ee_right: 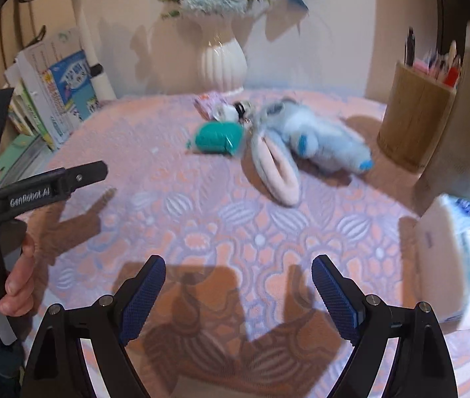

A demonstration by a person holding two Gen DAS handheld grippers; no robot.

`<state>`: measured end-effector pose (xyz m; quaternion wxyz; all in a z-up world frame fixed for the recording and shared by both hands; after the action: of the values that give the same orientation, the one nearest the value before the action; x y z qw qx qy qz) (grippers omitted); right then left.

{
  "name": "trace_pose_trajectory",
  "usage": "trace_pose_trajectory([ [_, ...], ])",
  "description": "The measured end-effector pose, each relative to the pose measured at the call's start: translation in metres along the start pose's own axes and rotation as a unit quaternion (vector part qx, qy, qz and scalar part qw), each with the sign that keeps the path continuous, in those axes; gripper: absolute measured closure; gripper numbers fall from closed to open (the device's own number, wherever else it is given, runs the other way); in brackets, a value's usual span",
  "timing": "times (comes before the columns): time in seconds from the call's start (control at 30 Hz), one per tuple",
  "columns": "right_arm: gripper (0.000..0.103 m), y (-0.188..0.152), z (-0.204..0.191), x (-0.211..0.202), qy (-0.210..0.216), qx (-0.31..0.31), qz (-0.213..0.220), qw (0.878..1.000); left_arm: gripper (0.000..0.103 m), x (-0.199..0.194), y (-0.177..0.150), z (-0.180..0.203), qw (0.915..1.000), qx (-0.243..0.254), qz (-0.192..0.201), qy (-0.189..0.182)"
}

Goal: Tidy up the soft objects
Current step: 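Move both open grippers back toward the remaining items on the table, then grasp the pink wet-wipe pack with the left gripper while the right grasps the keychain plush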

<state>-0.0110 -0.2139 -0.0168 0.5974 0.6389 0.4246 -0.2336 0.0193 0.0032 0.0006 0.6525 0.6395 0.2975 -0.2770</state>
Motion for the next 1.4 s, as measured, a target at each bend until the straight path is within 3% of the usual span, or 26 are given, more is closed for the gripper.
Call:
trace_pose_trajectory([
  [0.2,0.014,0.001,0.015,0.003,0.010,0.034,-0.007,0.999,0.004,0.005,-0.002,0.001,0.9999,0.001,-0.008,0.006],
  [0.43,0.012,0.001,0.012,0.002,0.009,0.029,-0.010,0.999,0.004,0.012,-0.002,0.000,0.9996,0.000,-0.030,0.000],
  [0.6,0.012,0.005,0.008,0.003,0.007,0.024,-0.022,0.999,0.005,-0.002,0.010,-0.006,0.9980,-0.025,-0.047,-0.034],
  [0.67,0.012,0.015,0.002,-0.004,0.018,0.017,-0.025,0.999,0.004,-0.014,0.027,-0.004,0.9981,-0.020,-0.043,-0.039],
  [0.77,0.012,0.052,-0.016,-0.021,0.008,-0.021,0.005,1.000,0.005,-0.013,0.059,0.004,0.9986,-0.006,-0.052,0.005],
  [0.87,0.012,0.091,-0.030,-0.022,-0.031,-0.061,0.020,0.997,0.005,0.001,0.094,0.008,0.9970,-0.045,-0.044,-0.046],
  [0.93,0.016,0.117,-0.036,-0.005,-0.043,-0.088,0.004,0.995,0.005,0.026,0.115,0.009,0.9884,-0.098,-0.062,-0.098],
  [0.97,0.024,0.129,-0.035,0.007,-0.039,-0.097,-0.003,0.995,0.005,0.038,0.122,0.011,0.9835,-0.117,-0.071,-0.119],
  [1.03,0.027,0.148,-0.030,0.030,-0.006,-0.098,-0.015,0.995,0.006,0.067,0.134,0.021,0.9750,-0.140,-0.087,-0.149],
  [1.27,0.027,0.180,-0.008,0.103,0.053,-0.084,-0.064,0.993,0.018,0.137,0.138,0.043,0.9772,-0.142,-0.109,-0.114],
  [1.4,0.027,0.184,-0.009,0.133,0.032,-0.099,-0.080,0.991,0.018,0.143,0.135,0.051,0.9820,-0.128,-0.086,-0.110],
])
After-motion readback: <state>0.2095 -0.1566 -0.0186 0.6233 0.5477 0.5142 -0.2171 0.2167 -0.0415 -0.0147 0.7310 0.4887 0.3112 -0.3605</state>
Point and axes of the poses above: each gripper's, at about its wrist camera, not at the fingertips, and x roughly the way its jaws point, z to its right, y to its top, the point moved 2 cm from there along x, roughly the way its jaws point, and after that the axes turned 4 degrees about y, right-handed, at the moved point
